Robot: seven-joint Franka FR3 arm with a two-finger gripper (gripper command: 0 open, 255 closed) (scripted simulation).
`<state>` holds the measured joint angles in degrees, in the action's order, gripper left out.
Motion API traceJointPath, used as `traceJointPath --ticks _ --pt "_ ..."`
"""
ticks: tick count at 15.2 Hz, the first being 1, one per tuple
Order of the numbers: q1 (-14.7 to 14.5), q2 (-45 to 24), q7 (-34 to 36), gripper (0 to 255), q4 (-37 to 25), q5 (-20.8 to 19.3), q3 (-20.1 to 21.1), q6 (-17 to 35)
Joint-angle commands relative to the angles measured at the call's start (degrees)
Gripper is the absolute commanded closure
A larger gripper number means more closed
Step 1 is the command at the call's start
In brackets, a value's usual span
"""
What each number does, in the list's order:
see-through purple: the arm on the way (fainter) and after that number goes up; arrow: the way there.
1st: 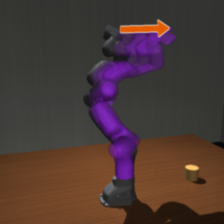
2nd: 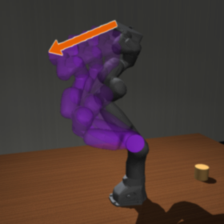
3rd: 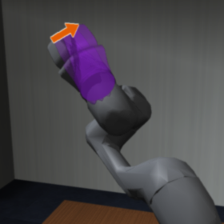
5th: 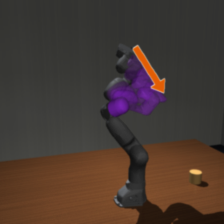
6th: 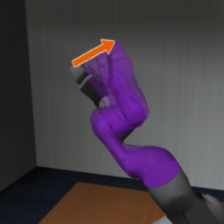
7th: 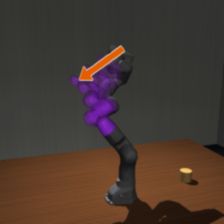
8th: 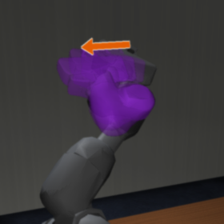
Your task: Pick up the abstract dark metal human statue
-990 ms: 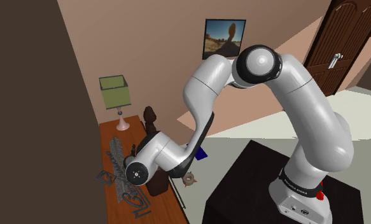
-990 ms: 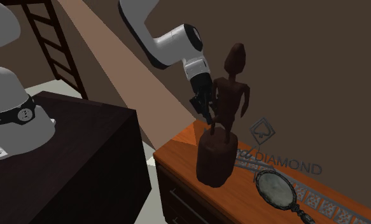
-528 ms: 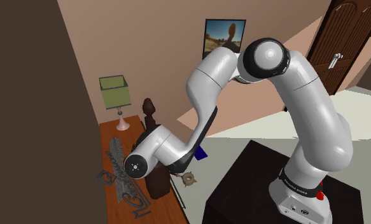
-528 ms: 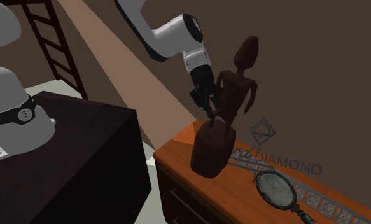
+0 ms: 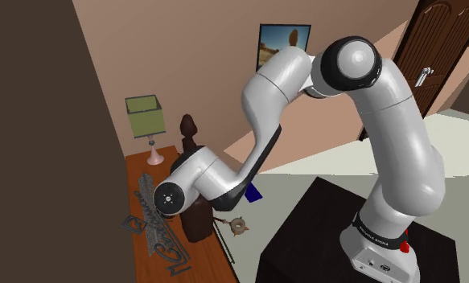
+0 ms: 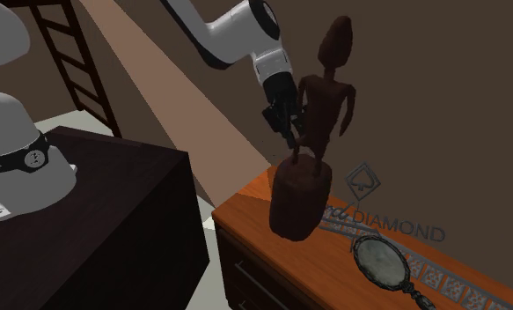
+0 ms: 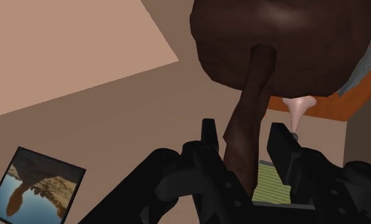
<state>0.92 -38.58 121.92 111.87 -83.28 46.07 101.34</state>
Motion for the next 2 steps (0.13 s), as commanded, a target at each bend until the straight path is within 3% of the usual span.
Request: traceJointPath --ticks 1,2 --pt "0.3 0.7 -0.5 255 -0.1 0.3 0.3 0.0" --pt "0.3 0.7 -0.5 255 -0.1 0.3 0.3 0.0"
